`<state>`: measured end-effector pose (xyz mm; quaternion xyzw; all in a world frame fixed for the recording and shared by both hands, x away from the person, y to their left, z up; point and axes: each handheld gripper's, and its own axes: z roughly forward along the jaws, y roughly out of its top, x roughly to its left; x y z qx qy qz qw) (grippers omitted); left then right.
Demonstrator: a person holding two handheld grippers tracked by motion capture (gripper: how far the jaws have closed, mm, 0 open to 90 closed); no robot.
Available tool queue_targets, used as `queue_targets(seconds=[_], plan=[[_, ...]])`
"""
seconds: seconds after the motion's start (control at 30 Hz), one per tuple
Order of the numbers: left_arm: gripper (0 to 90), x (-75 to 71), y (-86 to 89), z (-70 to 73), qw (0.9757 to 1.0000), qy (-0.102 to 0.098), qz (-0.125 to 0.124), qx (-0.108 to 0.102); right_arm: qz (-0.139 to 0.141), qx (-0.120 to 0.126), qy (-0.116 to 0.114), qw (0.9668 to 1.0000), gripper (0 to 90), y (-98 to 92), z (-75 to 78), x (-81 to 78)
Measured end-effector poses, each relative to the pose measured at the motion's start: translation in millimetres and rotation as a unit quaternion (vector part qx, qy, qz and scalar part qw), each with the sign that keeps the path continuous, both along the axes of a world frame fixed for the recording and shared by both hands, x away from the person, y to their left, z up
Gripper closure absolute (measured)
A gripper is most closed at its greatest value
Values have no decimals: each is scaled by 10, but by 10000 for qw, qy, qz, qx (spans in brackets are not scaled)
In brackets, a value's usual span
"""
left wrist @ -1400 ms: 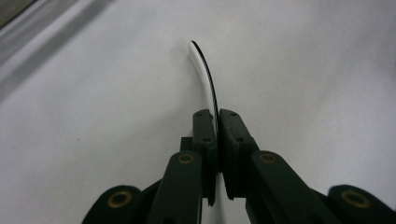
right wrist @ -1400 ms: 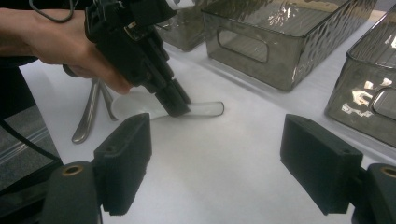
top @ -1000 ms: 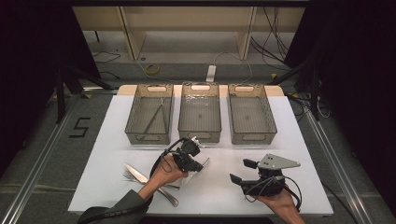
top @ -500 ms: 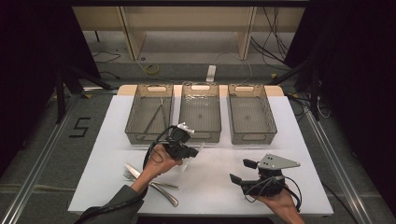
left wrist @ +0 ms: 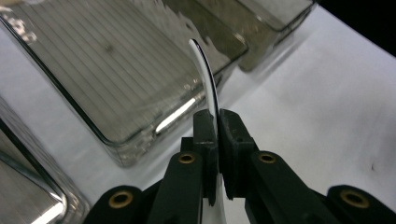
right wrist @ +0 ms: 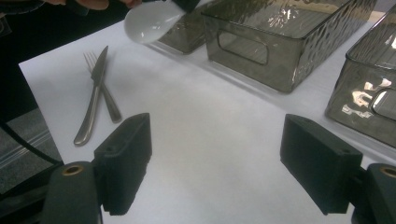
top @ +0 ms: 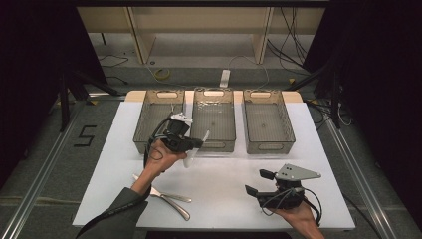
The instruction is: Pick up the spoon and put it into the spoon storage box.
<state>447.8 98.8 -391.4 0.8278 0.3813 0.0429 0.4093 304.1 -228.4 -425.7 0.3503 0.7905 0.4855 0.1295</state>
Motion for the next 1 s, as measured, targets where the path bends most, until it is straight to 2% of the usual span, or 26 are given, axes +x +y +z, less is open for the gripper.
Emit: queue_targets(seconds=[0.13, 0.4, 0.6, 0.8, 1.0], plan=[[855, 102, 21, 44, 9999, -92, 104, -71, -18, 42, -5, 10000, 253, -6, 4, -2], [855, 247, 11, 91, 9995, -123, 217, -175, -19, 84, -57, 9999, 247, -13, 12, -7], [855, 347, -1, 126, 9994, -206, 252, -149, -17, 98, -68, 9999, 247, -12, 13, -10], [855, 476, 22, 111, 9987, -215, 424, -194, 1, 86, -45, 10000, 247, -6, 10, -9], [855, 569, -44, 105, 9984, -277, 471, -144, 5, 77, -42, 10000, 247, -6, 9, -9]])
